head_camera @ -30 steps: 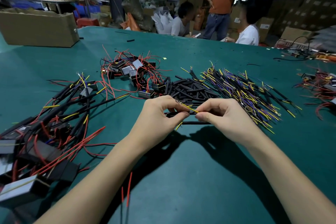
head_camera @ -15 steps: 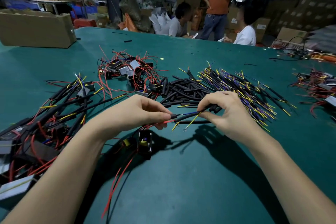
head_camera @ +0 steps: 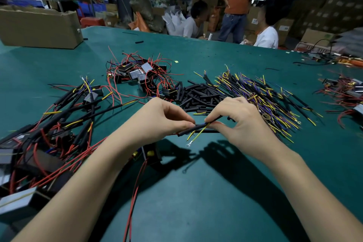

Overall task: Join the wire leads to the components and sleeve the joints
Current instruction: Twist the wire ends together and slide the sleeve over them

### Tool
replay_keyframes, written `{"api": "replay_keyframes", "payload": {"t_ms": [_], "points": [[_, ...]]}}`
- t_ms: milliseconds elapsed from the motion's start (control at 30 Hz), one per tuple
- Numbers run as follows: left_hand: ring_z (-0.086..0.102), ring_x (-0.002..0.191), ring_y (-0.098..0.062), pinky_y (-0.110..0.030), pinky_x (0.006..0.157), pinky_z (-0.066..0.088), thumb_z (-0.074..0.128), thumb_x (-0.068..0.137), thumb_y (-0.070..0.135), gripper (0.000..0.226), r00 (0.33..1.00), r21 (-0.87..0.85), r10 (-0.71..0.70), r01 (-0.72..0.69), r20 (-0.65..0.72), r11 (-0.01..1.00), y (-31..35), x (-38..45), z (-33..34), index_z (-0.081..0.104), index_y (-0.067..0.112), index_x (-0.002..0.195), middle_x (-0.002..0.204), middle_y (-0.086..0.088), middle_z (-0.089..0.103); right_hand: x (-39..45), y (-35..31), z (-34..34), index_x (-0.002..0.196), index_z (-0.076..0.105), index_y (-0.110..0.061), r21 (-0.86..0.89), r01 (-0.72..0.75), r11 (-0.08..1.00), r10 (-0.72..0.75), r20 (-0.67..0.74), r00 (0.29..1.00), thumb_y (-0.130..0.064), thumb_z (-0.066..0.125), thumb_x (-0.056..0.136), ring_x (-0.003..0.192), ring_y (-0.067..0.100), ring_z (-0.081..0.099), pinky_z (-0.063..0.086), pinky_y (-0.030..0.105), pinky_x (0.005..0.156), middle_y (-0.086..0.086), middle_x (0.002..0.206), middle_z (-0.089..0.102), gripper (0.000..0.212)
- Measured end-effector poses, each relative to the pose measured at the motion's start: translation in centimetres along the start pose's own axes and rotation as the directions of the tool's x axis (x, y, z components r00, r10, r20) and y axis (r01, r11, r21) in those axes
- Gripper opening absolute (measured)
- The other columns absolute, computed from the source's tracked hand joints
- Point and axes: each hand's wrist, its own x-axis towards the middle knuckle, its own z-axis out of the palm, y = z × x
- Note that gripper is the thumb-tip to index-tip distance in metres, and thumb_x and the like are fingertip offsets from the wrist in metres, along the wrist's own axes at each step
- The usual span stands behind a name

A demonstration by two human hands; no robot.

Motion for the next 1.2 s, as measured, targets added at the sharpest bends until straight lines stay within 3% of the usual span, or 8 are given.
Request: {"api": "replay_keyframes", "payload": {"t_ms": [200,467,567,667,800,933,1133,1200], "points": [[0.055,0.05,-0.007,-0.012,0.05,0.043,0.078,0.077,0.017,0.011,0.994,0.029,0.06,-0.057,-0.093,0.998,-0.2,0.0,0.5,0.075,0.021,0.067,0.062,-0.006,0.071,0.2,-0.6,0.3,0.079,0.072,-0.005,0.063,0.034,0.997,-0.034,-0.002,0.999,-0.004,0.079,0.074,0.074,0.02,0.058,0.047,0.045,0.07,-0.001,0.074,0.065,0.009],[0.067,0.069,-0.004,-0.01,0.069,0.048,0.056,0.092,0.037,0.025,0.997,0.0,0.021,-0.021,-0.073,1.0,-0.2,0.0,-1.0,0.075,0.022,0.092,0.075,0.008,0.074,0.0,0.0,0.2,0.082,0.075,-0.012,0.103,-0.1,0.99,0.099,0.015,0.995,-0.01,0.081,0.073,0.076,0.015,0.061,0.042,0.039,0.076,-0.018,0.075,0.059,0.01],[0.069,0.068,-0.006,-0.023,0.072,0.05,0.056,0.083,0.051,0.04,0.998,0.115,-0.068,0.068,-0.004,0.991,-0.7,-0.1,-2.0,0.074,0.017,0.091,0.077,0.008,0.074,-0.3,0.4,0.3,0.085,0.074,-0.014,0.118,-0.15,0.982,0.149,0.024,0.989,-0.013,0.08,0.075,0.076,0.007,0.058,0.038,0.029,0.079,-0.016,0.076,0.061,0.012],[0.067,0.065,-0.004,-0.013,0.06,0.047,0.055,0.068,0.06,0.053,0.994,0.05,-0.108,0.106,0.036,0.993,-0.6,-0.2,-1.9,0.075,0.014,0.089,0.077,0.005,0.075,-0.5,0.6,0.4,0.081,0.07,-0.016,0.121,-0.173,0.977,0.17,0.04,0.985,-0.013,0.08,0.075,0.077,0.007,0.055,0.039,0.026,0.08,-0.007,0.076,0.066,0.012],[0.062,0.062,0.001,-0.009,0.058,0.046,0.066,0.078,0.048,0.031,0.998,0.032,-0.048,0.047,0.028,0.998,-0.3,-0.2,-1.7,0.077,0.019,0.085,0.073,0.007,0.074,-0.5,0.8,0.6,0.077,0.069,-0.019,0.128,-0.201,0.971,0.198,0.036,0.98,-0.015,0.08,0.075,0.075,0.008,0.055,0.039,0.024,0.079,-0.007,0.073,0.065,0.013],[0.059,0.056,0.0,-0.009,0.059,0.046,0.072,0.081,0.026,0.008,1.0,0.027,0.001,0.0,-0.031,1.0,-0.6,0.0,-1.1,0.077,0.02,0.081,0.065,0.006,0.071,-0.6,0.8,0.9,0.076,0.07,-0.018,0.134,-0.207,0.969,0.202,0.048,0.978,-0.015,0.08,0.074,0.078,0.018,0.058,0.043,0.037,0.08,-0.005,0.074,0.065,0.011],[0.058,0.054,0.002,-0.007,0.055,0.041,0.071,0.084,0.023,0.006,0.994,-0.012,0.038,-0.039,-0.099,0.999,-1.0,0.4,-0.4,0.076,0.022,0.081,0.063,0.007,0.07,-0.7,0.8,0.9,0.107,0.067,-0.029,0.155,-0.223,0.962,0.225,0.006,0.974,-0.015,0.076,0.08,0.088,0.014,0.062,0.043,0.035,0.09,-0.015,0.08,0.067,0.031],[0.06,0.057,0.001,-0.007,0.056,0.041,0.067,0.087,0.025,0.009,0.996,-0.041,0.029,-0.033,-0.089,0.999,-1.0,0.4,-0.3,0.075,0.024,0.082,0.067,0.005,0.071,-0.5,0.6,1.0,0.106,0.071,-0.025,0.111,-0.167,0.98,0.172,-0.034,0.985,-0.016,0.072,0.083,0.088,0.01,0.059,0.043,0.034,0.084,-0.015,0.086,0.067,0.024]]}}
